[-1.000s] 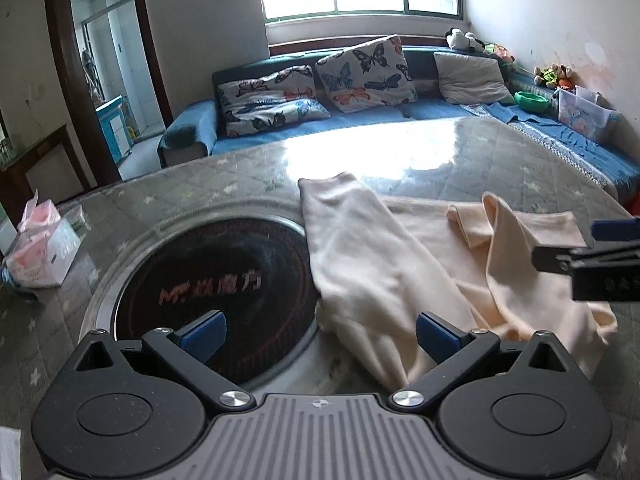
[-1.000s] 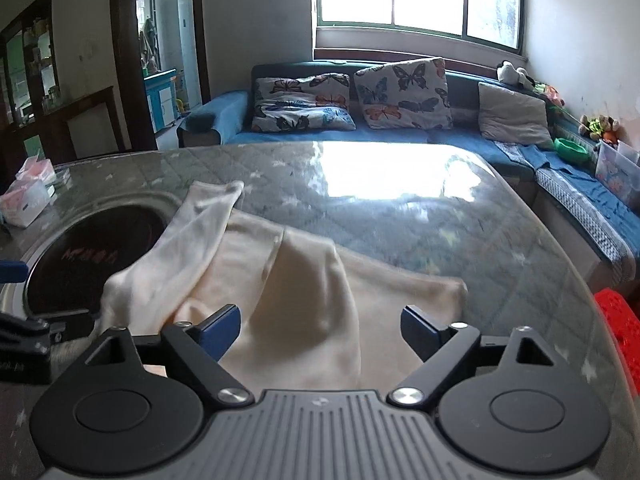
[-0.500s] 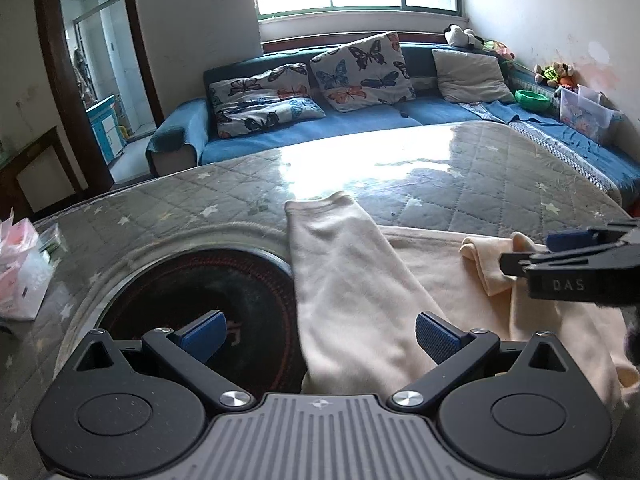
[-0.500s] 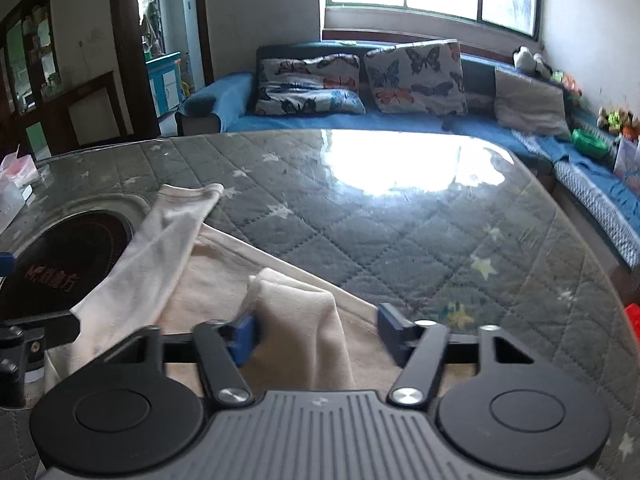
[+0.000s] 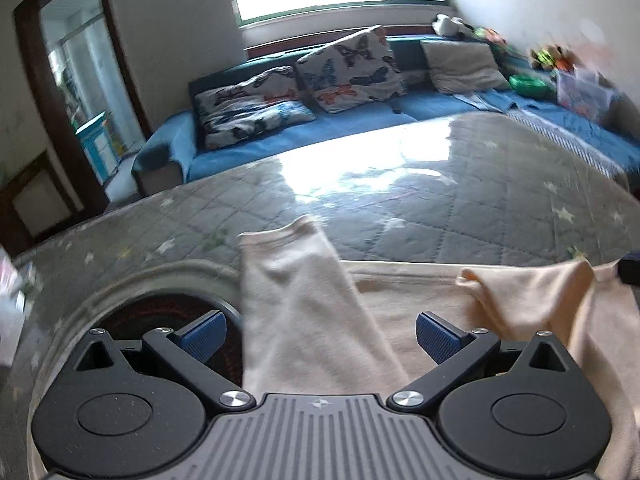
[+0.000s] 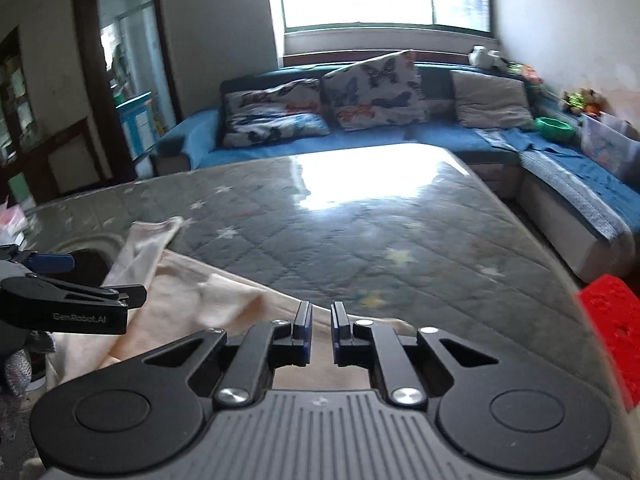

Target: Fold clothes

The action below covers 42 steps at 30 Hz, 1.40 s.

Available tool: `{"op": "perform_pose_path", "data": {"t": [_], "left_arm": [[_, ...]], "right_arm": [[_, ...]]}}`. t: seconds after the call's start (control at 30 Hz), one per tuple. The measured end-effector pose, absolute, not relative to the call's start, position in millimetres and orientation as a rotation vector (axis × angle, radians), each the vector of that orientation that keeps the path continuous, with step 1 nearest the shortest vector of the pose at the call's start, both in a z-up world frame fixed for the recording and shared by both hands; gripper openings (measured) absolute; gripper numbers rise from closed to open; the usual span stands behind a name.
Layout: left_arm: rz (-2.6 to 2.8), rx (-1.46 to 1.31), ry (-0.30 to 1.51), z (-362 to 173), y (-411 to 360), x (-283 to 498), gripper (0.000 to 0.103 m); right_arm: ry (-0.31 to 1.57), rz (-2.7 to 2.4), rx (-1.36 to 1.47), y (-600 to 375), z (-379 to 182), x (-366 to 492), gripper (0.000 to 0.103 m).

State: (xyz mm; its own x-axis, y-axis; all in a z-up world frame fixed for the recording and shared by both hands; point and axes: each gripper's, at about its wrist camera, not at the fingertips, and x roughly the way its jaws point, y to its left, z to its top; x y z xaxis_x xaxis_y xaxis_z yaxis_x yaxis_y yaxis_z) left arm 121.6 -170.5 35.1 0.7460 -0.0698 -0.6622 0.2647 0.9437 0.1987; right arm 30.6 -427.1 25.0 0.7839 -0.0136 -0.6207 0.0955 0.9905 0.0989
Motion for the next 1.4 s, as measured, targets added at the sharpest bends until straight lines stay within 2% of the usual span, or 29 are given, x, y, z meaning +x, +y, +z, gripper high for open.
{"op": "perform_pose_path", "data": {"t": [0.07,0.23,0.37,0.63,0.67,0.73,0.8,0.93,1.03,1.1,1.2,1.27,1.4], "left_arm": [[-0.195,0.314,0.714,33,-175,124,0.103],[-0.202,0.354,0.739,30,-179,132,0.102],[-0.222,0.401,0.752,29,-178,144,0.102],[-0.278,0.389,0.818,20,-168,163,0.102],[-0.289,0.389,0.823,20,-166,164,0.102],[-0.295,0.382,0.832,22,-162,166,0.101],[-0.293,0.361,0.842,22,-159,169,0.095],[-0.302,0.336,0.844,22,-157,168,0.084],[-0.311,0.355,0.82,23,-160,162,0.066],[-0.318,0.352,0.813,24,-161,159,0.041],[-0.318,0.336,0.794,25,-160,155,0.021],[-0.316,0.312,0.783,26,-156,151,0.013],[-0.303,0.258,0.762,31,-144,142,0.007]], "right_arm": [[0.669,-0.069,0.131,-434,26,24,0.009],[0.662,-0.019,0.14,-430,29,26,0.018],[0.655,0.055,0.132,-412,30,41,0.043],[0.74,0.094,0.098,-388,7,70,0.042],[0.749,0.096,0.099,-388,3,70,0.038],[0.768,0.098,0.102,-386,-4,69,0.025],[0.759,0.094,0.114,-388,-3,65,0.017],[0.722,0.073,0.119,-392,6,56,0.013],[0.68,0.051,0.128,-402,20,45,0.012],[0.651,0.031,0.134,-409,29,35,0.012],[0.61,-0.005,0.15,-423,42,16,0.011],[0.581,-0.037,0.167,-433,49,0,0.011],[0.538,-0.121,0.226,-457,55,-37,0.011]]}}
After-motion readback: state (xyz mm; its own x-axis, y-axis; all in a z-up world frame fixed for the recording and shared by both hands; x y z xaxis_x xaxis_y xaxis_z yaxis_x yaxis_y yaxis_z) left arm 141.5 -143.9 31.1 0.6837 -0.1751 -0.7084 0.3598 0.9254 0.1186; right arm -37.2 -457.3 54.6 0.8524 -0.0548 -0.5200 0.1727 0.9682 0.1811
